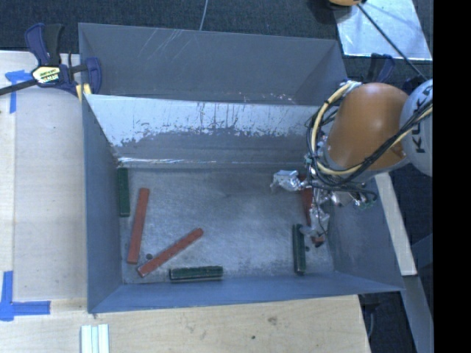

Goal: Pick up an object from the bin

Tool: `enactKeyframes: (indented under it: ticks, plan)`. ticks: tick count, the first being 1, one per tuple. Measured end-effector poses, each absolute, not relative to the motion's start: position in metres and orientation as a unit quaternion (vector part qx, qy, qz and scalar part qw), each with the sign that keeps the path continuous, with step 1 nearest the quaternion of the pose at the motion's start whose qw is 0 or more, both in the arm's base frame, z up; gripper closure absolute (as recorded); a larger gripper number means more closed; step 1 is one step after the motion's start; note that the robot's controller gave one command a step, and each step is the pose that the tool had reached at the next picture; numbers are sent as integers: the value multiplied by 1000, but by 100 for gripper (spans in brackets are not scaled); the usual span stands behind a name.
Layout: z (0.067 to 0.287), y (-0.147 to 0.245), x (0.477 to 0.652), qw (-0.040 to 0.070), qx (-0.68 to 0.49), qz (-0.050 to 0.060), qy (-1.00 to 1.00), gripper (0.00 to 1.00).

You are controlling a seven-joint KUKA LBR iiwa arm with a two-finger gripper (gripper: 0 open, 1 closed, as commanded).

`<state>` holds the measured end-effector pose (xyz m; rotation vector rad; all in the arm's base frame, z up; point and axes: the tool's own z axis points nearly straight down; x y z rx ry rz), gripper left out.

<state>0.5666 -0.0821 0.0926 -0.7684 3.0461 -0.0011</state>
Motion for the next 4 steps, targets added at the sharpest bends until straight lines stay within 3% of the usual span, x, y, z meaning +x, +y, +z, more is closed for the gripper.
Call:
enactKeyframes:
  ticks: [1, 2, 3, 4]
  plan:
    - [79, -94, 533, 2, -274, 0, 962, 0]
    - [71, -90, 526, 0, -480, 0, 877, 100]
    - [71, -89, 529, 0, -490, 0, 872, 100]
    - [202, -78, 532, 1, -502, 0, 865, 100]
